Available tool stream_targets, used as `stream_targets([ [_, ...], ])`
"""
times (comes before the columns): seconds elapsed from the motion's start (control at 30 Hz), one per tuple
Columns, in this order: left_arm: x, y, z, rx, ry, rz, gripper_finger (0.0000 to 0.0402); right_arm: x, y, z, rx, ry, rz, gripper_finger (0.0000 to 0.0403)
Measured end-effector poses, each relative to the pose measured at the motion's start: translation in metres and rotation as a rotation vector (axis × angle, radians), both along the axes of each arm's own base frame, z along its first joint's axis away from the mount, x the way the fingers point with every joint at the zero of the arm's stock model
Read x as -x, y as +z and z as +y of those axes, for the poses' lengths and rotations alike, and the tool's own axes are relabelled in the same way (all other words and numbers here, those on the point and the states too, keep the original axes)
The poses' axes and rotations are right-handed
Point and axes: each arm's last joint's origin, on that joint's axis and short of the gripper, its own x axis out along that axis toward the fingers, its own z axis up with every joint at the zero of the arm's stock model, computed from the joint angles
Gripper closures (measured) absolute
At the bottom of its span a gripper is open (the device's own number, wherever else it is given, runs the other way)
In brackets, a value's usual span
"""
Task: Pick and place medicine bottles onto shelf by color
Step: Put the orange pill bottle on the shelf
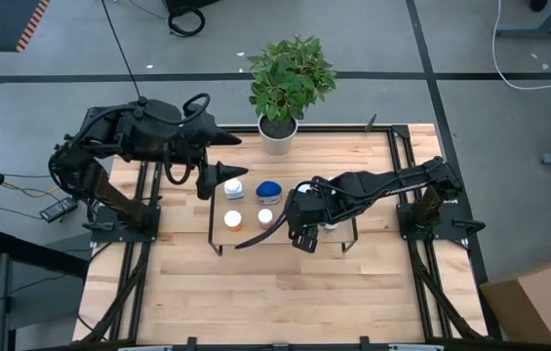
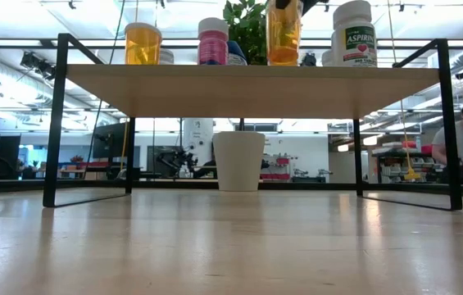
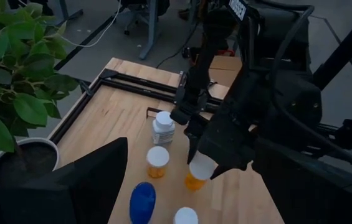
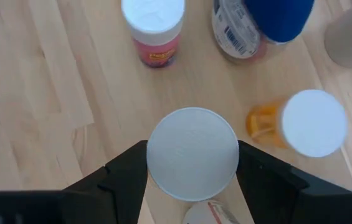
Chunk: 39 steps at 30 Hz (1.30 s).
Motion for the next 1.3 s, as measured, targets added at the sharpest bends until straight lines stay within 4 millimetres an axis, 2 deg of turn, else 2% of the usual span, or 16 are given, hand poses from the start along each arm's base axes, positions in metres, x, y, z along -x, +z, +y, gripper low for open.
stream_targets([
  [0.3, 0.000, 0.000, 0.000, 0.009, 0.004, -0.001, 0.0047, -0.008, -0.005, -0.002, -0.010, -0.003, -0.012, 0.0171],
  [0.7, 0.000, 0.000, 0.000, 0.010, 0.005, -0.001, 0.0047, -0.007, -0.014, 0.001, -0.053, 0.002, 0.028, 0.0171],
  [1.3, 0.000, 0.000, -0.002, 0.003, -0.006, 0.001, 0.0047, -0.006, -0.015, 0.001, -0.048, -0.019, 0.035, 0.0169],
])
